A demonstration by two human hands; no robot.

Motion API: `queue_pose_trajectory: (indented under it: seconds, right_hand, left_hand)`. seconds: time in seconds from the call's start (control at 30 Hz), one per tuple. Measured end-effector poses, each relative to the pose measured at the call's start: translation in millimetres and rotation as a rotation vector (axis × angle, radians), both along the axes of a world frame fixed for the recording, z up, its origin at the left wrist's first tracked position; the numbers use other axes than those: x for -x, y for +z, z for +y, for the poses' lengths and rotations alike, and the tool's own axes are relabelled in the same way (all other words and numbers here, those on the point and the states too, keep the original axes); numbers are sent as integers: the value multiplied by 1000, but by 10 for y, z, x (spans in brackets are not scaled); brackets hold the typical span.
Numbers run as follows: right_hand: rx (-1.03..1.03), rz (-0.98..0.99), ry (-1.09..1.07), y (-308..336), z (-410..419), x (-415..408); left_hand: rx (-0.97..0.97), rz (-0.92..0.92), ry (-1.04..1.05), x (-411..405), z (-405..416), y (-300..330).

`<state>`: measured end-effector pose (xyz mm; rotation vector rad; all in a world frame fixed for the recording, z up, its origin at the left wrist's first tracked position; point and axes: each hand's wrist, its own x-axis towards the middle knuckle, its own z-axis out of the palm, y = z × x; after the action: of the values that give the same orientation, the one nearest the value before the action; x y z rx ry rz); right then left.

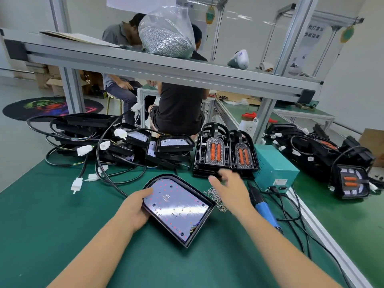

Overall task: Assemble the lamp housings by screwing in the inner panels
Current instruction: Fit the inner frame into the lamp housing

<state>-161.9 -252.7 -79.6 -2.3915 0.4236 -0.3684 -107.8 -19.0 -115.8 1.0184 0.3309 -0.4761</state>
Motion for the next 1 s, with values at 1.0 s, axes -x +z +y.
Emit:
queue_pose_trajectory:
  seconds: [1.0]
  right_hand:
    - [176,49,-276,44,93,-1064]
  left_hand:
    - [143,-34,-14,-11,5,-42]
